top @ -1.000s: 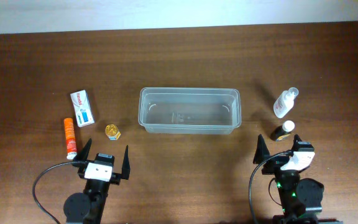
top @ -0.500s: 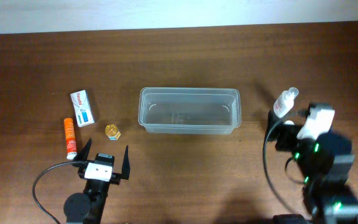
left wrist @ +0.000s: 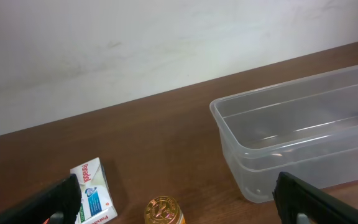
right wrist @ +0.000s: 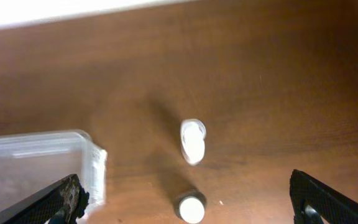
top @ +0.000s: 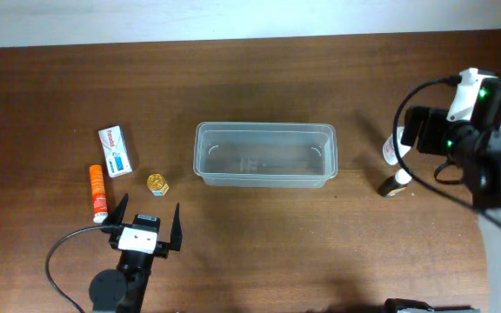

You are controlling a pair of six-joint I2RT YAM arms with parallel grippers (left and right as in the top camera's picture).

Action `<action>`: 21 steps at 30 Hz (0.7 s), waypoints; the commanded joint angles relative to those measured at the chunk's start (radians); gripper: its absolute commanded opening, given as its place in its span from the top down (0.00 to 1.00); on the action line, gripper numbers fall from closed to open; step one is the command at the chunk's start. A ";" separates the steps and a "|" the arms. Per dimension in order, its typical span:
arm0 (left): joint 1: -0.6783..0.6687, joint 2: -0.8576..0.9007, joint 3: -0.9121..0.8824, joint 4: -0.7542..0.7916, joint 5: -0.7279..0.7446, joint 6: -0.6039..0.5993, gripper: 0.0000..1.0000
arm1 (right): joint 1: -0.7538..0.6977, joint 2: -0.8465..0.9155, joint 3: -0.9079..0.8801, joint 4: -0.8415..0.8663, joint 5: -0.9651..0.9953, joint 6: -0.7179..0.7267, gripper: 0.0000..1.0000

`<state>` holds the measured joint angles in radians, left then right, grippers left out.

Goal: Pack container
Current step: 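Move right gripper over the white lotion bottle and grasp it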

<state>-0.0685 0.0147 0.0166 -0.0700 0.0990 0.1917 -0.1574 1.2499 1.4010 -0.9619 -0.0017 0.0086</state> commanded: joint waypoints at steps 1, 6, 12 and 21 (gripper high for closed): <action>0.006 -0.009 -0.008 0.002 0.010 0.016 0.01 | -0.021 0.093 0.014 -0.014 -0.030 -0.090 0.02; 0.006 -0.009 -0.008 0.002 0.010 0.016 0.01 | -0.043 0.230 0.014 -0.013 -0.072 -0.090 0.02; 0.006 -0.009 -0.008 0.002 0.010 0.016 0.01 | -0.048 0.355 0.014 0.026 -0.084 -0.100 0.02; 0.006 -0.009 -0.008 0.002 0.010 0.016 0.01 | -0.048 0.499 0.014 0.080 -0.081 -0.106 0.02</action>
<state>-0.0685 0.0147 0.0166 -0.0704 0.0986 0.1917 -0.2005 1.7096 1.4017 -0.8848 -0.0734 -0.0868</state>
